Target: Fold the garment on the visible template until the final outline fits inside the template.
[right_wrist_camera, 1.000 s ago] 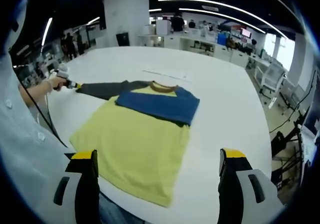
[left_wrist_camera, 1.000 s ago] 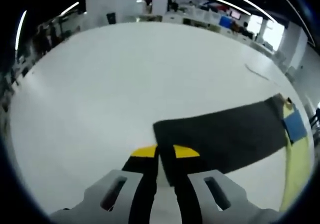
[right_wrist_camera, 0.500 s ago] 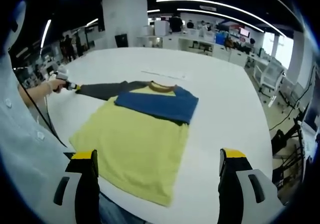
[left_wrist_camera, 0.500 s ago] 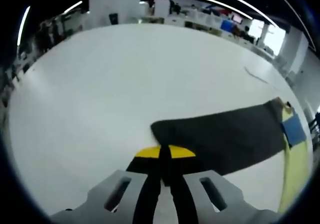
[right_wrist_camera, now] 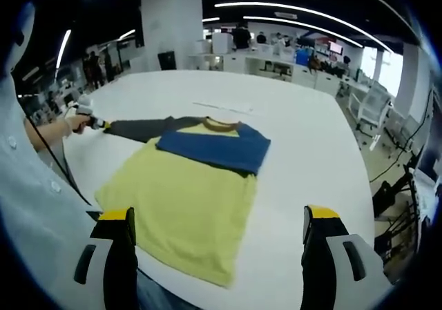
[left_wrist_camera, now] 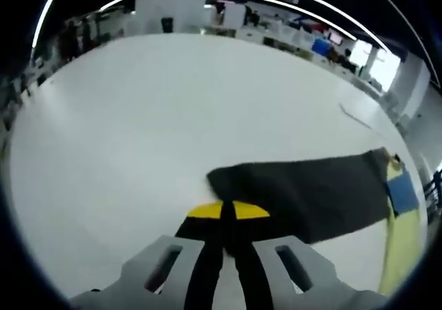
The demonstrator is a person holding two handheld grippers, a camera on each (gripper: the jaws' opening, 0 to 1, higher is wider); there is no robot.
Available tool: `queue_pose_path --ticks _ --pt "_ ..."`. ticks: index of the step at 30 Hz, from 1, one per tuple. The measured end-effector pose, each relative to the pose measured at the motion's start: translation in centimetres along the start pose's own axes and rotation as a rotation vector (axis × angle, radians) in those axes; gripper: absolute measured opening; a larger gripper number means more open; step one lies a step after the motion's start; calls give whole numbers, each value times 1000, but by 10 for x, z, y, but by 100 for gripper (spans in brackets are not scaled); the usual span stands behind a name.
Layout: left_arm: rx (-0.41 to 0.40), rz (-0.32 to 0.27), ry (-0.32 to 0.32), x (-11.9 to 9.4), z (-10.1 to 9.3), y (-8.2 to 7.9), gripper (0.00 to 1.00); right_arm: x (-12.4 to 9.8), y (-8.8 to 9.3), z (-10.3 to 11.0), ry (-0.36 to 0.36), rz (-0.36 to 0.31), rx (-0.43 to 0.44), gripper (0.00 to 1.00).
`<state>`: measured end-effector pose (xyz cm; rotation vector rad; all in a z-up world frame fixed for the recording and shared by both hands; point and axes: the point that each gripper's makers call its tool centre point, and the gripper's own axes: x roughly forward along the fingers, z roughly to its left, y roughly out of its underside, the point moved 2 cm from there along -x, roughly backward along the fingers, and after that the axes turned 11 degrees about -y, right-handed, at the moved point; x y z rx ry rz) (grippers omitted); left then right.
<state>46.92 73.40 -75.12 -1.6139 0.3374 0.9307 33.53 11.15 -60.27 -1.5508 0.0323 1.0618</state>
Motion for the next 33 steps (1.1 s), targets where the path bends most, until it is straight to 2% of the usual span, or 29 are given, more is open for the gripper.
queue_pose_path --ticks 2,5,7,11,14,15,18,23,33 --pt "-4 2 20 -5 -4 0 0 0 -1 1 -4 -5 1 100" --pt "-88 -2 81 -14 -12 -5 0 1 0 1 -10 -5 -3 100" --pt "-99 -14 92 -20 -13 -10 0 0 1 1 -12 -9 -3 100" --pt "-122 -67 113 -38 -16 -26 0 -1 5 0 -20 -7 0 100" --pt "-202 -119 189 -54 -22 -43 0 0 7 -2 -26 -3 -8 100" --pt "-207 -128 190 -58 -22 -46 0 0 5 -2 -29 -9 -11 100" --pt "-170 -147 167 -68 -20 -52 0 -1 4 -4 -36 -20 -17 100" --pt "-169 -199 192 -88 -26 -65 0 0 10 -4 -56 -20 -20 100" --pt "-146 -253 214 -114 -38 -76 0 -5 15 -5 -57 -37 -26 100"
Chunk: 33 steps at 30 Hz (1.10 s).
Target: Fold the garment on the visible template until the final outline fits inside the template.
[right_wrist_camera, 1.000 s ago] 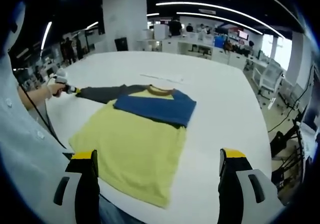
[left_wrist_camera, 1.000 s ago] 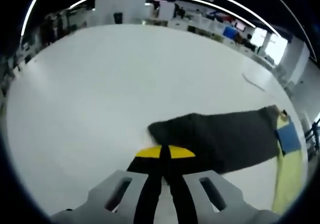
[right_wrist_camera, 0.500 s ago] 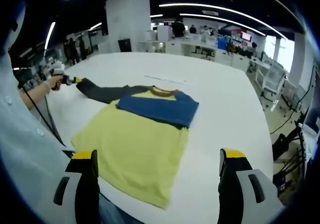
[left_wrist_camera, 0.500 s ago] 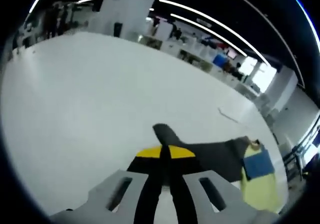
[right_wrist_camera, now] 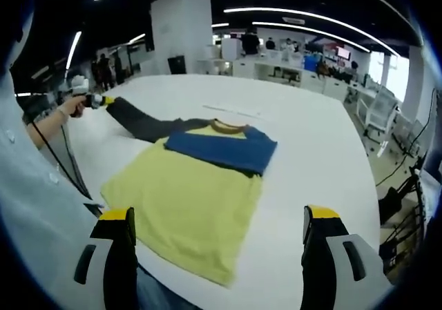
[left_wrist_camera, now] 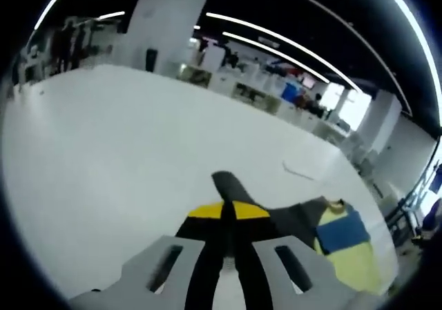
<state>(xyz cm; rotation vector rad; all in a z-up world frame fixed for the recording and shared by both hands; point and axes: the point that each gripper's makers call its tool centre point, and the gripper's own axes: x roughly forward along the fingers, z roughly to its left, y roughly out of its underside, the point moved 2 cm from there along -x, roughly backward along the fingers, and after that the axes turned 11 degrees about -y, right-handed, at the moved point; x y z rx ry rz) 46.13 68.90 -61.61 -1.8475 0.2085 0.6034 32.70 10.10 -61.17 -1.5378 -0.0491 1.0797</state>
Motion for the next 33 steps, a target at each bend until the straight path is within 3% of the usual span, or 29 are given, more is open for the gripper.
queue_pose_path --ticks 19,25,33 --pt "41 -126 104 -42 -45 -28 0 -8 16 11 -26 -11 3 100" --pt "53 -130 113 -46 -54 -29 0 -12 21 13 -24 -19 16 100" --pt "34 -181 167 -59 -85 -41 0 -16 27 12 -15 -1 9 100"
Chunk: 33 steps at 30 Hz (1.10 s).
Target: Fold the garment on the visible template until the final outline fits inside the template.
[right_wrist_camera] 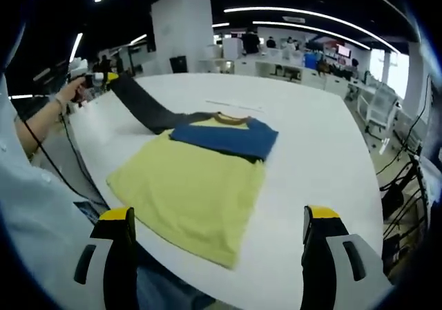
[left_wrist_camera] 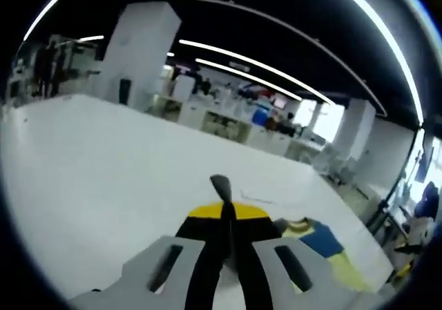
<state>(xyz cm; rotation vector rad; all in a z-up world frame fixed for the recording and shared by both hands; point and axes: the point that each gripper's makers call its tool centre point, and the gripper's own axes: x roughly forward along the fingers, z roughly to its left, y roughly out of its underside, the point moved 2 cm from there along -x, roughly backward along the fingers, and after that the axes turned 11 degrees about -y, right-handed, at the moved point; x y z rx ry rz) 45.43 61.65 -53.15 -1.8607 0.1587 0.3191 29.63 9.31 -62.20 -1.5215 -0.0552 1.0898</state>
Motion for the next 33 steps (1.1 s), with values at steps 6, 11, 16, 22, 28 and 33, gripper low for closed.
queue_pose_path --ticks 6,11,16,22,28,33 --pt "6 -30 65 -6 -26 -12 0 -4 0 2 -1 -5 -3 100" --pt "32 -49 90 -9 -43 -22 0 -6 0 4 -10 -3 -12 100" --pt "50 -68 131 -12 -68 -28 0 -7 -3 3 -16 -14 -22 100" --pt "64 -75 176 -6 -93 -33 0 -9 -3 3 -19 -17 -25 100" --pt "69 -77 236 0 -121 -35 0 -11 0 6 -33 -16 -31 100" --pt "89 -60 281 7 -146 -30 0 -14 1 4 -22 -28 -23 100"
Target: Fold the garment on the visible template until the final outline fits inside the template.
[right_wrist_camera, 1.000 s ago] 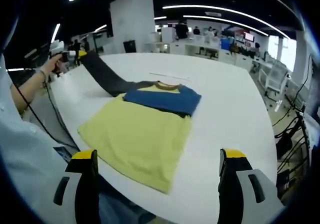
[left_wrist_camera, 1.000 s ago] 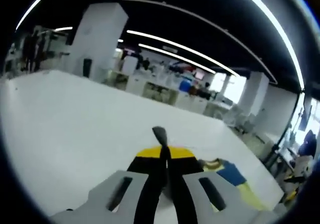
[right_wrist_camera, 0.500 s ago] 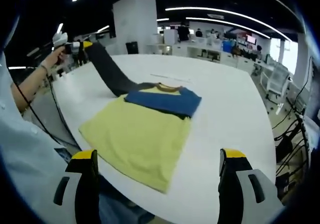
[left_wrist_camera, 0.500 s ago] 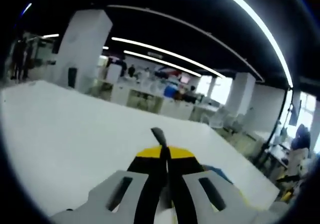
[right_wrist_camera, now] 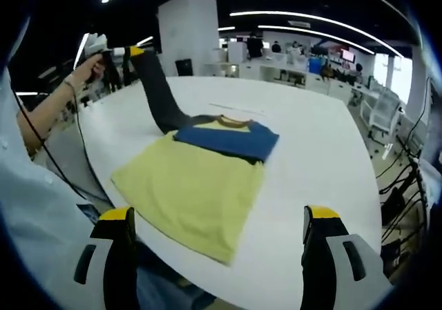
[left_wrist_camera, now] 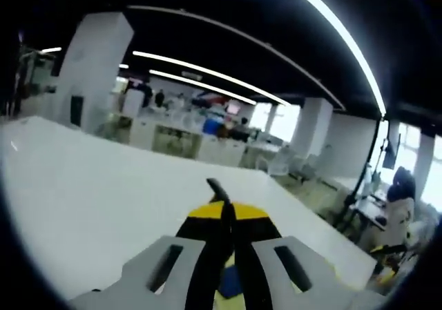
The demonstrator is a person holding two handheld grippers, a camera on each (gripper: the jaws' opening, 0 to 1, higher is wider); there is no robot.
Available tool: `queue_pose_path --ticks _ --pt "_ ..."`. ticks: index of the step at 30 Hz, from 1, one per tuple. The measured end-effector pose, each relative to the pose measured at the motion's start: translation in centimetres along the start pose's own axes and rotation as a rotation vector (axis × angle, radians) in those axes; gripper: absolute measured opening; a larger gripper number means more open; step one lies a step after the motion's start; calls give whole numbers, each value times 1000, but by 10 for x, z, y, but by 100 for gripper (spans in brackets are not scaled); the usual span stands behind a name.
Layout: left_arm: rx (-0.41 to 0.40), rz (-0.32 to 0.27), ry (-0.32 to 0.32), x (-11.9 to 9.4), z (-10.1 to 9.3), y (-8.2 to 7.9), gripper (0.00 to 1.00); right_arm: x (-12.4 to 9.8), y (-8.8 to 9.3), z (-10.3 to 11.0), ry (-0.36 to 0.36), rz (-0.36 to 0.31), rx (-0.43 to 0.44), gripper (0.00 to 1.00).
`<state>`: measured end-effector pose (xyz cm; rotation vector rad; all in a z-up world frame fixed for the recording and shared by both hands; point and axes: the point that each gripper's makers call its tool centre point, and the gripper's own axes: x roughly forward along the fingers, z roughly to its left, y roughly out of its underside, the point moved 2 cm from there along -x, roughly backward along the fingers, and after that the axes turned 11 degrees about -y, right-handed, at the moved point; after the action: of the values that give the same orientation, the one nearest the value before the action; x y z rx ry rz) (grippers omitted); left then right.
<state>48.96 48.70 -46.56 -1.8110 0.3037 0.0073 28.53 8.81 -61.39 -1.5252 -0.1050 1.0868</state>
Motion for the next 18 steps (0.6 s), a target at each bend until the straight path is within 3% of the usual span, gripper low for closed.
queue_pose_path --ticks 18 --pt "56 30 118 32 -59 9 0 -9 7 -2 19 -11 24 100"
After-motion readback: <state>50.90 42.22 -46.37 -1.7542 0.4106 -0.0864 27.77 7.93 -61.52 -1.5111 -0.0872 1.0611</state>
